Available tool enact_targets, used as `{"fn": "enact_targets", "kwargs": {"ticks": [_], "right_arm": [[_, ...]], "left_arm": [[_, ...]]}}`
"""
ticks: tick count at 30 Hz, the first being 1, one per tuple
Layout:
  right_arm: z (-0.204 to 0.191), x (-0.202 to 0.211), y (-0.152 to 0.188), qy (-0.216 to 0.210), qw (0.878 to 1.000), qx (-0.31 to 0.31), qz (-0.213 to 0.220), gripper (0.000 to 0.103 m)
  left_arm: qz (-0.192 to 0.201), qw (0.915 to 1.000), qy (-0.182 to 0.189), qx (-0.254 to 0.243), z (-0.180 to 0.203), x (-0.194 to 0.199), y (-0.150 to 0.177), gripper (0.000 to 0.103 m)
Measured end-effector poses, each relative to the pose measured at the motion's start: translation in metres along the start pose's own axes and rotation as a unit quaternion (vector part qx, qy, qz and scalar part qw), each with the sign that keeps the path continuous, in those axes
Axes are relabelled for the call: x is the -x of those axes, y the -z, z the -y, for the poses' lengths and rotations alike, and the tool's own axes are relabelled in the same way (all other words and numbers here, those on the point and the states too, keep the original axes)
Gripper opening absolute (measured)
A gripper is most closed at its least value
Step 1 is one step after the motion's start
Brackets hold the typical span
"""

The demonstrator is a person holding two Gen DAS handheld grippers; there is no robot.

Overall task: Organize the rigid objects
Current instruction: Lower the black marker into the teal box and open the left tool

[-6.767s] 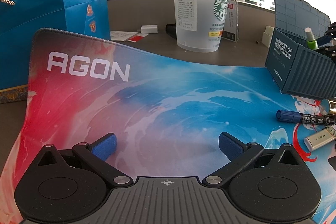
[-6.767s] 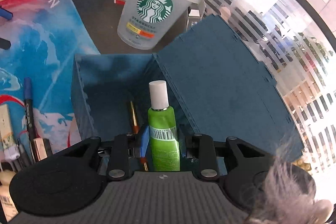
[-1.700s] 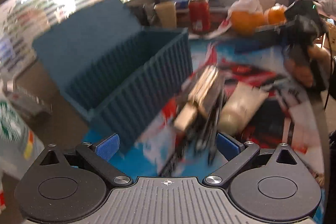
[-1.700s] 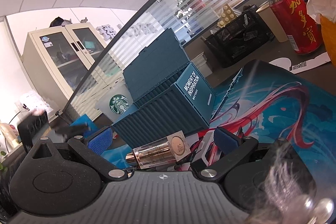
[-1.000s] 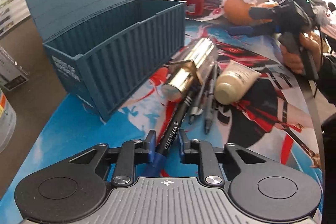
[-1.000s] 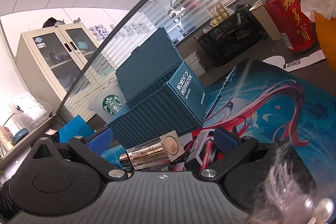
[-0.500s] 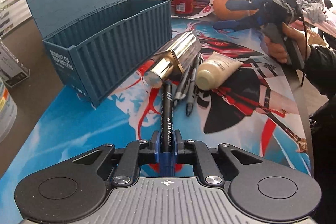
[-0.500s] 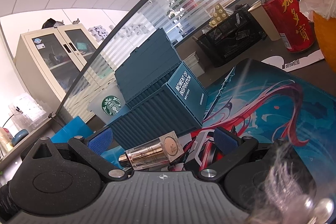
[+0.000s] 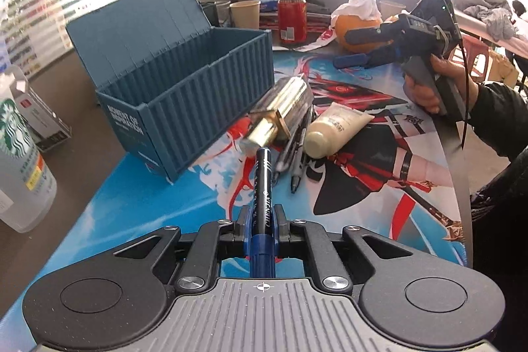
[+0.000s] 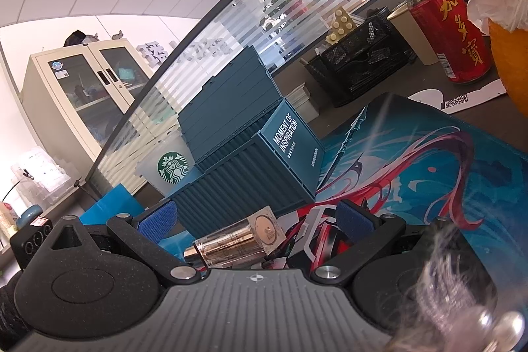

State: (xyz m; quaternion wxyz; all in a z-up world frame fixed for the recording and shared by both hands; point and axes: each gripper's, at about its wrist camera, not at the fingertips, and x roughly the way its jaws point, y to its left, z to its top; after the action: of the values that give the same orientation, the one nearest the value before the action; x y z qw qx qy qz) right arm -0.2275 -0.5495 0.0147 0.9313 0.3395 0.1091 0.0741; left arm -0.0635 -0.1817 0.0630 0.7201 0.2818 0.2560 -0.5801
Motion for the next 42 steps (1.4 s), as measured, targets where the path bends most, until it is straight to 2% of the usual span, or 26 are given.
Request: {"fn": "enact_targets", "kwargs": {"ticks": [11,25,42], "right_arm": [[0.000,0.000,0.000,0.000,1.000,0.000,0.001,0.103],[0.000,0.000,0.000,-0.001,1.000,0.000,0.001,0.103],[0.000,0.000,-0.003,-0.019,1.000,0.002,-0.002,0.103]], "left_arm": [[0.032,0.9990,-0.019,-0.026,0.001,0.023,-0.029,0.010],[0.047,0.9957,-0.031,-0.073,-0.011,0.027,-0.078,0.010],[0.056,0.9944,-0.009,-0.089,-0.052,-0.018,-0.138,0.011]]}}
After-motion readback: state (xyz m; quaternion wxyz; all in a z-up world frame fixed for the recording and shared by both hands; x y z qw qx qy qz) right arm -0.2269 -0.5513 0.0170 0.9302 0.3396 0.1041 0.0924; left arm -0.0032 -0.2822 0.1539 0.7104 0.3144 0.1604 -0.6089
